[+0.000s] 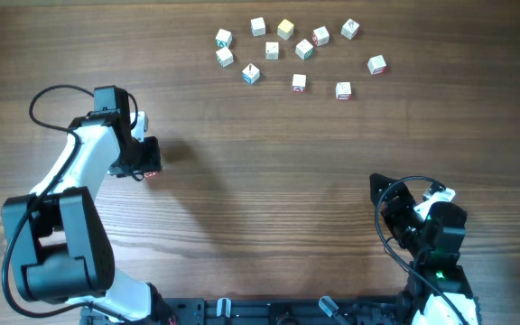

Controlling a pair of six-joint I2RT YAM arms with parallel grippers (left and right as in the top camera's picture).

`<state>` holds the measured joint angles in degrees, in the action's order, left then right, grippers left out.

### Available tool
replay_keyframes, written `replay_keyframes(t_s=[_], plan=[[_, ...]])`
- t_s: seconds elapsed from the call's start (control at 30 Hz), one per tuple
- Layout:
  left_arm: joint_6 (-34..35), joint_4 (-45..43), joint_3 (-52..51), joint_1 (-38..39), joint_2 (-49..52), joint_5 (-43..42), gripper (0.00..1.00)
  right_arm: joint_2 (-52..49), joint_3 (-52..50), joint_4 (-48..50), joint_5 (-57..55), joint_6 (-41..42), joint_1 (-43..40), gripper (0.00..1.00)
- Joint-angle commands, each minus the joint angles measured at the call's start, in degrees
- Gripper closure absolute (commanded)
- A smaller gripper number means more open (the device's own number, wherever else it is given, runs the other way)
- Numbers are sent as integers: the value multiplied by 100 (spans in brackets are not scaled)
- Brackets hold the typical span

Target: Form a horizontal line

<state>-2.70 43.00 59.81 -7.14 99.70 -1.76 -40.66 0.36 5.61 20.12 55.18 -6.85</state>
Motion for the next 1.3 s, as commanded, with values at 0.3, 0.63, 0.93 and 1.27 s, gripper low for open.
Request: replay_keyframes(t_s=[0.3,0.63,0.93,1.27], plan=[[188,494,293,-11,-2033,-1276,35,-17,-7,35,-81,105,-24,0],[343,332,293,-55,-3252,-713,0,-251,1165,136,1572,-1287,59,1],[511,378,289,-55,-3241,-710,0,-1740,3810,-2111,334,-3005,800,1],[511,616,289,-55,-3241,-715,0,-4435,6358,-2898,-992,-3746,1836,1]])
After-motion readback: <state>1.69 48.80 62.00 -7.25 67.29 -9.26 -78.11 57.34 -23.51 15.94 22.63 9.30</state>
